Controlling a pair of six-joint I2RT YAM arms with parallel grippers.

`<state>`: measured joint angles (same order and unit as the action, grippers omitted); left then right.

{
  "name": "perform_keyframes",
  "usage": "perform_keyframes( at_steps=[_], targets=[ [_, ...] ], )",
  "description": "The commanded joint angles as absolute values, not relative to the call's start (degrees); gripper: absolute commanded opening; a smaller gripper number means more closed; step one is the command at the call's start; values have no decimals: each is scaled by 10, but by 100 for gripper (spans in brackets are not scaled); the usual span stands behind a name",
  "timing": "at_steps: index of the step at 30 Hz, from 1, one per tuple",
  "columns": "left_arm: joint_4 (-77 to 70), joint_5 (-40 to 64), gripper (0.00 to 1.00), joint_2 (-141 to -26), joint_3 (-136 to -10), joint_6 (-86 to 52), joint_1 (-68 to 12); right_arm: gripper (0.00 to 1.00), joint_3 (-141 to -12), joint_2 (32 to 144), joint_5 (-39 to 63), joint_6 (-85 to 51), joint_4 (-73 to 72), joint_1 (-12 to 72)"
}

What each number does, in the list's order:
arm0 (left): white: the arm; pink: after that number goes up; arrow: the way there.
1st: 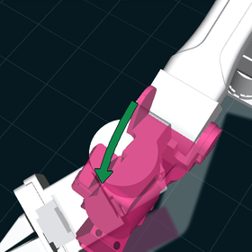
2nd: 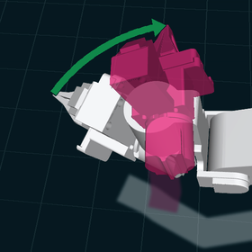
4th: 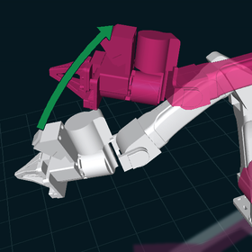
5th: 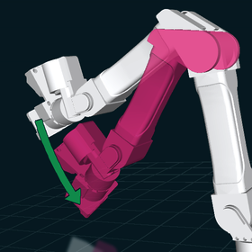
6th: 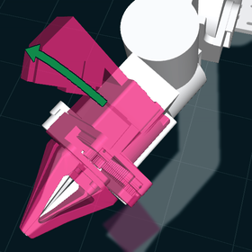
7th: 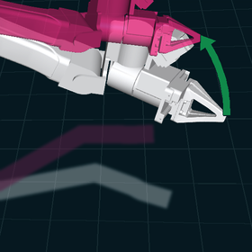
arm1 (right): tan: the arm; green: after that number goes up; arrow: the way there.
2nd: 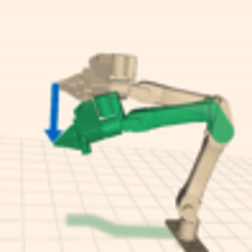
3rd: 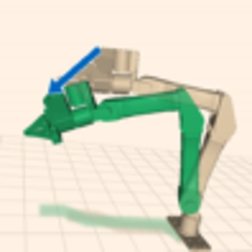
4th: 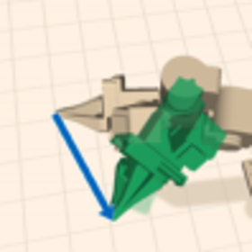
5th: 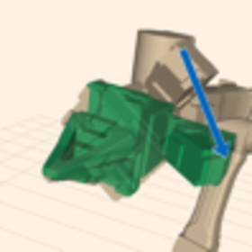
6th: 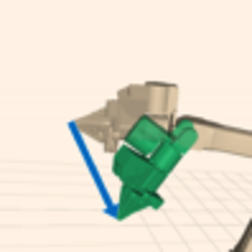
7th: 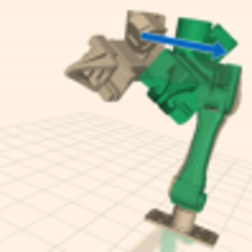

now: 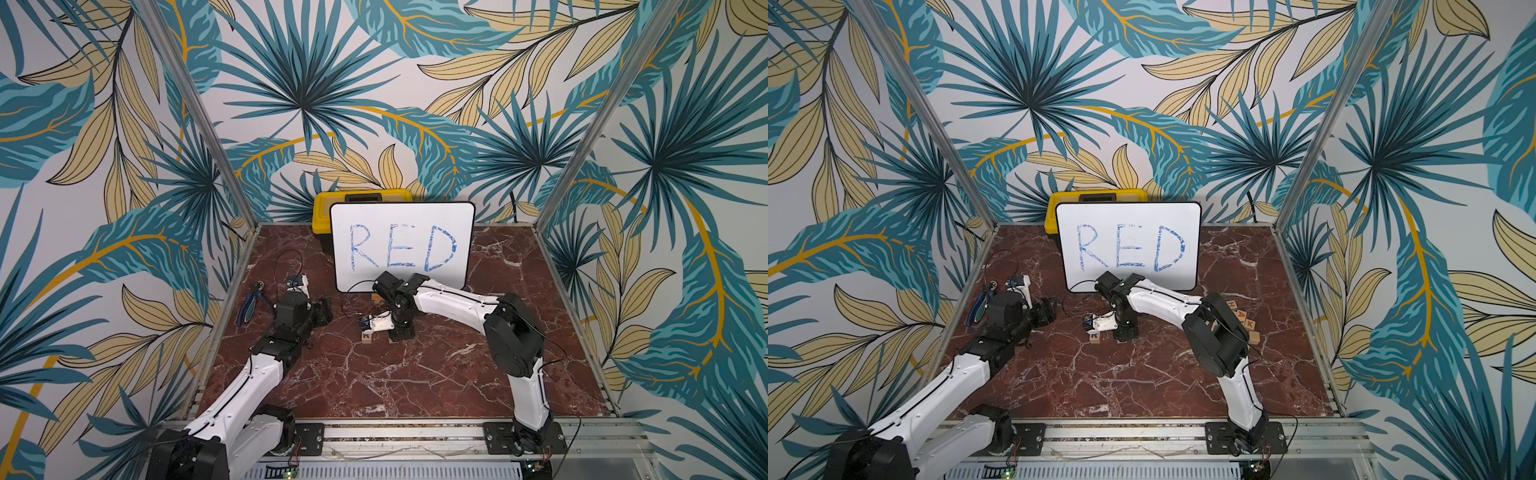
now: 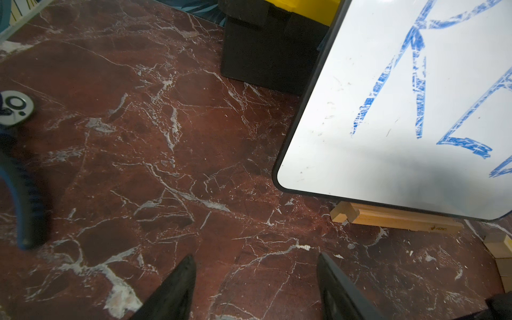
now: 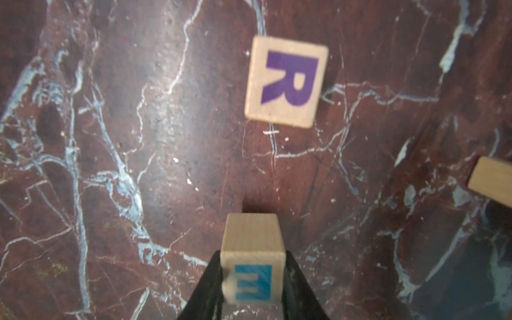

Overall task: Assemble the uppercase word "red" with letter blocks
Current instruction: Place the letter block at the center of the board.

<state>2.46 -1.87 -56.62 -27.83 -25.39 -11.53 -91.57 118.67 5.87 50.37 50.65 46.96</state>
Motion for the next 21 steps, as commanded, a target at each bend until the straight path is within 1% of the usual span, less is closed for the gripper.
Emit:
perform_keyframes(
  at_steps=[1,6,8,10,15,18,21],
  targets=[
    [28,-17,70,-563,-261,-254,-111,27,-926,1203,64,495,503,474],
    [29,-17,70,-563,-261,-254,-111,29,-927,1208,60,490,502,474],
    [29,-16,70,-563,-261,-254,-111,32,-927,1208,58,487,502,473],
    [29,-16,70,-562,-260,-254,-111,40,-927,1209,59,485,502,474],
    [30,-15,70,-559,-259,-254,-112,47,-921,1195,75,480,490,473],
    [31,-15,70,-557,-260,-254,-112,54,-920,1185,78,479,495,473],
    [34,-16,70,-552,-259,-253,-111,54,-911,1162,87,469,494,473]
  ],
)
